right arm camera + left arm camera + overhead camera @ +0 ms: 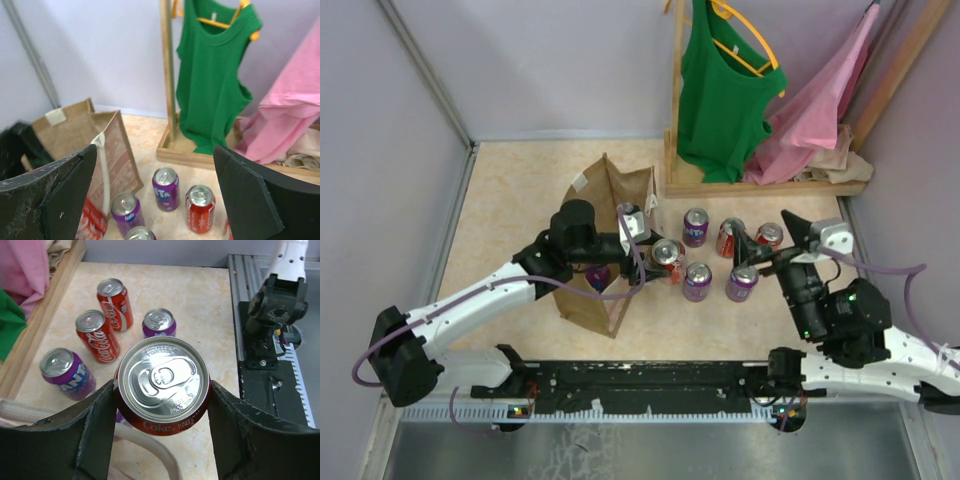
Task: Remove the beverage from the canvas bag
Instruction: Place the drink at the center of the board.
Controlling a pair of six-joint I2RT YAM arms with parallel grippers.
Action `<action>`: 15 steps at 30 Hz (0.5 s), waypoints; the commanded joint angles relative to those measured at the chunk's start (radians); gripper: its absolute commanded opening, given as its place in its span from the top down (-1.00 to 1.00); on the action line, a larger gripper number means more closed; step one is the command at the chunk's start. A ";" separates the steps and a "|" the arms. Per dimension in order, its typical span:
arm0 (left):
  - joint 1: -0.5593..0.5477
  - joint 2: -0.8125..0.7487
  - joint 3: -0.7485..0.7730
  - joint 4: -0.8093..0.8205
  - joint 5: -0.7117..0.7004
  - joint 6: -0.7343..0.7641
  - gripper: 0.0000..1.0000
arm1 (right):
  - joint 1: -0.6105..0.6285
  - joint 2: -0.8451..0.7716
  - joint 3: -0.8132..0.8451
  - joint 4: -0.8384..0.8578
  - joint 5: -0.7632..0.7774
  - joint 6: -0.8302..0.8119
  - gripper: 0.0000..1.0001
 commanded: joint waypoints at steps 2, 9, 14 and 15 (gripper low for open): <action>-0.042 -0.039 -0.010 0.028 0.102 0.042 1.00 | 0.007 0.092 0.150 0.054 0.170 -0.067 -0.98; -0.177 0.038 0.035 -0.031 0.082 0.103 1.00 | 0.007 0.117 0.064 0.288 0.216 -0.178 -0.98; -0.238 0.048 0.037 -0.013 0.047 0.096 1.00 | 0.007 0.170 0.102 0.265 0.267 -0.161 -0.98; -0.246 0.046 0.039 -0.013 0.038 0.094 1.00 | 0.007 0.180 0.107 0.263 0.267 -0.155 -0.98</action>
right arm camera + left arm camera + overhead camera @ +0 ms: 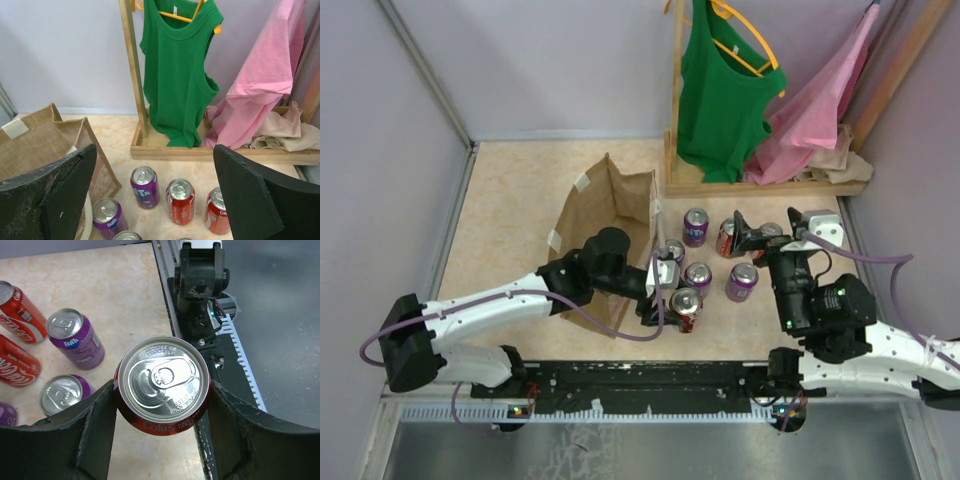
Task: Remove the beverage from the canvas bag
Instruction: Place the drink at the center of the board.
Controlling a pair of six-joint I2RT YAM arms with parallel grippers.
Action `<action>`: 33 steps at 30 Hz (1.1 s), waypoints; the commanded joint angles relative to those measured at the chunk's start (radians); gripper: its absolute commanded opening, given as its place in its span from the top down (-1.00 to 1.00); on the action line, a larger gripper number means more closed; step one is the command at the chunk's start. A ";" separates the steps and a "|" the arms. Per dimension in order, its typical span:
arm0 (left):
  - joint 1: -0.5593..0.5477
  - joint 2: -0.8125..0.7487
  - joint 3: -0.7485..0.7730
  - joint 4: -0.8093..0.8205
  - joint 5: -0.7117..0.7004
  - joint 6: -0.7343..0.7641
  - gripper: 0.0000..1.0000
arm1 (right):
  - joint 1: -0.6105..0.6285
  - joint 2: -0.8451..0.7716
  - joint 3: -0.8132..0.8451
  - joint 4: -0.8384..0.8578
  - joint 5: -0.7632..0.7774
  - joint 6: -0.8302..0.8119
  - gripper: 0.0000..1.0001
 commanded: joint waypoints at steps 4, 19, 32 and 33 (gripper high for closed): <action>-0.052 0.007 0.066 0.049 -0.020 0.000 1.00 | 0.006 0.066 0.045 0.070 0.029 0.008 -0.98; -0.147 0.135 0.227 0.009 -0.009 0.036 1.00 | 0.005 0.102 0.112 0.190 0.113 -0.104 -0.98; -0.066 0.104 -0.112 0.186 -0.219 -0.054 1.00 | 0.005 0.278 0.189 0.099 0.146 -0.098 -0.98; -0.056 0.109 -0.126 0.202 -0.223 -0.055 1.00 | 0.005 0.283 0.185 0.128 0.148 -0.113 -0.98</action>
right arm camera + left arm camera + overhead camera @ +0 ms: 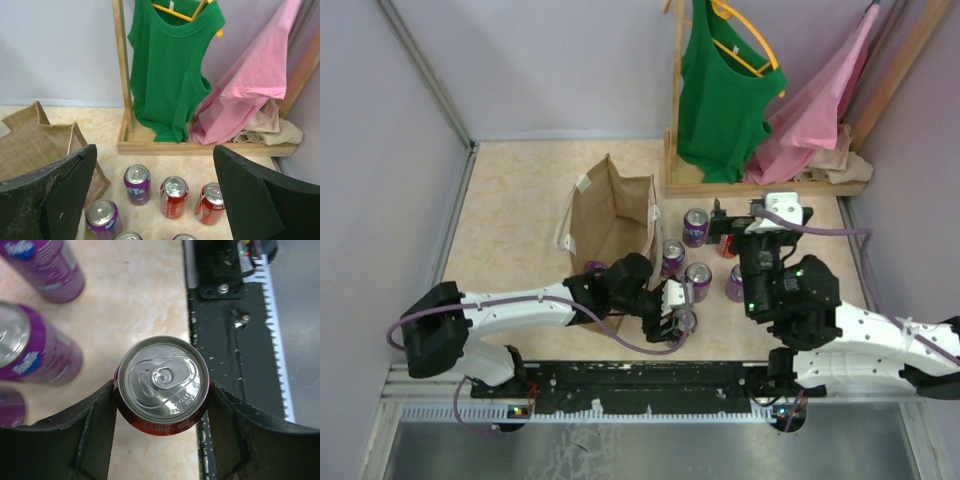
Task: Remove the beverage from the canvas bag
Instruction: Place the drink at the center of the board.
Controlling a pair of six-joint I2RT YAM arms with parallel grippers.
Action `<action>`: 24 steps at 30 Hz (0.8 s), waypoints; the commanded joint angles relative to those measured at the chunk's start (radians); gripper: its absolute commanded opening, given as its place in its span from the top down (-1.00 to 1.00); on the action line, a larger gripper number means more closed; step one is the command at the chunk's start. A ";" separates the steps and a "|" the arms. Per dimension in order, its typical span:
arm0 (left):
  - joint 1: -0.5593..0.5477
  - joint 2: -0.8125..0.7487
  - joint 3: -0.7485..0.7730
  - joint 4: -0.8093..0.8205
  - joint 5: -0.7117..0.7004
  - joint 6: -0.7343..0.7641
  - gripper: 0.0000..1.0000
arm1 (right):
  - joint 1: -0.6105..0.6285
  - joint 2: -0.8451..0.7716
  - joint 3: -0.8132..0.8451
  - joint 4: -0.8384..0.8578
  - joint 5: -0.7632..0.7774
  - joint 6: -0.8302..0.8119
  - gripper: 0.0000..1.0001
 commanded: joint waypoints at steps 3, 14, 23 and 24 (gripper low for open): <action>0.079 -0.018 -0.072 0.254 -0.032 -0.043 1.00 | 0.005 0.021 0.015 0.114 0.012 -0.056 -0.98; 0.142 0.083 -0.079 0.243 -0.004 -0.034 0.95 | 0.005 -0.008 0.024 0.029 0.016 0.018 -0.98; 0.142 0.102 -0.101 0.198 -0.014 -0.053 0.25 | 0.005 0.007 0.027 0.010 0.023 0.019 -0.98; 0.142 0.098 -0.102 0.190 -0.022 -0.061 -0.28 | 0.005 0.007 0.026 0.008 0.023 0.018 -0.98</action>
